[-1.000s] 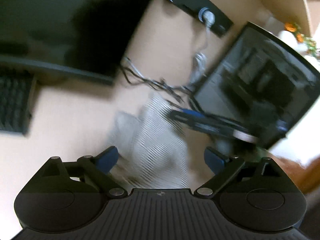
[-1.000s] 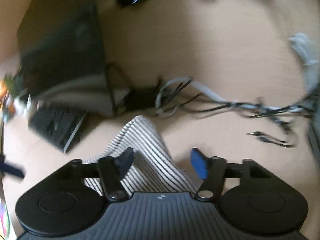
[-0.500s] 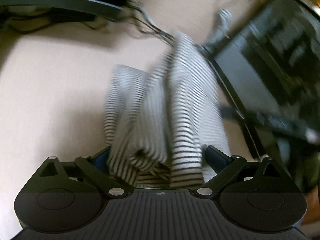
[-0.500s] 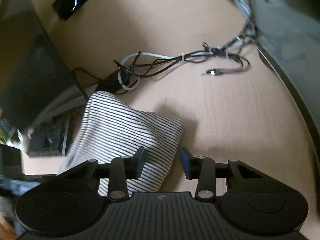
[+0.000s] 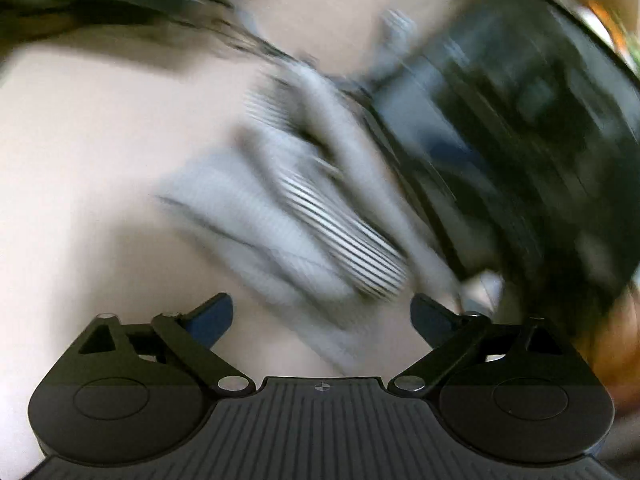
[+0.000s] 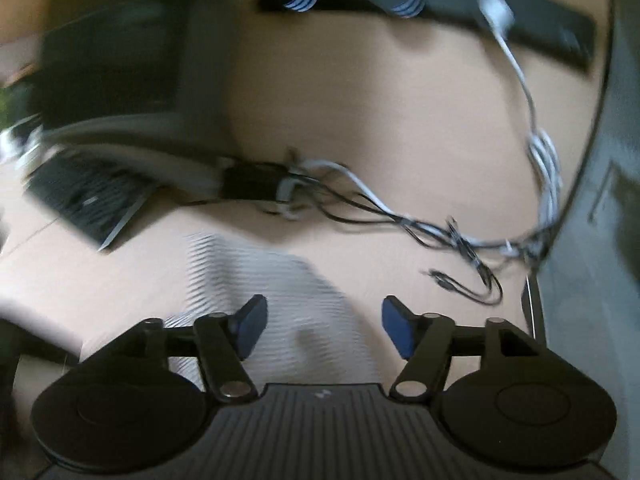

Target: Fold clothes

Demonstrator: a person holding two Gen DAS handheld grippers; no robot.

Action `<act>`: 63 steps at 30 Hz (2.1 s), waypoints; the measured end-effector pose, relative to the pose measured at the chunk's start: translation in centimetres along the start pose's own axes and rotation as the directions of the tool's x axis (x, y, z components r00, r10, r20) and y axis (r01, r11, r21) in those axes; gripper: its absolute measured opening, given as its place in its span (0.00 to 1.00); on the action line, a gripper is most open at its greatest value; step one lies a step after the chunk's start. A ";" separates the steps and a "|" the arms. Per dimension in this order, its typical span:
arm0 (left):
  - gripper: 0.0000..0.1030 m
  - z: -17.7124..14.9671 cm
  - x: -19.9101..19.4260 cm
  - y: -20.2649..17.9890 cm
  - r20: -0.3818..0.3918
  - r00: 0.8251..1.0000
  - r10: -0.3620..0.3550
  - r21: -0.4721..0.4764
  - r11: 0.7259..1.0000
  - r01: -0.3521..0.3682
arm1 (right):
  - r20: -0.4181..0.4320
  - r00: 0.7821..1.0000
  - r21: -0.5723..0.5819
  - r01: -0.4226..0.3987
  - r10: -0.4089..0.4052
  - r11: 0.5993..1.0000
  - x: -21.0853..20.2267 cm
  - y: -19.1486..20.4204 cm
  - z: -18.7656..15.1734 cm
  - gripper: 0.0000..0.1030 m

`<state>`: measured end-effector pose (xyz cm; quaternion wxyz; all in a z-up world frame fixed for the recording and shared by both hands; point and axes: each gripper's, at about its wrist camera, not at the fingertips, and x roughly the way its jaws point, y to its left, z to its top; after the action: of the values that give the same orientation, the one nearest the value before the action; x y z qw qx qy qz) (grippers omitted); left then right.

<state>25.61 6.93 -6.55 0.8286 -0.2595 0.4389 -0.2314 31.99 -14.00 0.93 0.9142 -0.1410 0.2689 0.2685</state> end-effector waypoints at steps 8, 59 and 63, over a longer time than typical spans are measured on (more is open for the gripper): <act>0.67 2.0 -0.3 1.5 0.060 0.995 0.077 -0.095 0.993 -0.071 | -0.051 0.998 -0.205 0.020 -0.031 0.979 1.7 4.8 -4.3 0.66; 0.58 7.0 2.5 -1.0 0.109 0.994 -0.023 0.060 0.998 0.017 | -0.133 0.990 -0.200 -0.075 0.049 0.977 0.3 8.9 -3.7 0.56; 0.51 6.9 3.7 1.2 0.101 0.995 -0.005 0.017 1.000 0.003 | -0.096 0.989 -0.104 -0.122 0.112 0.987 -1.7 6.8 -2.7 0.57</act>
<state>33.52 7.13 -6.19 0.8515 -0.2648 0.3938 -0.2232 25.76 -10.22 -1.03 0.8746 -0.1869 0.3025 0.3295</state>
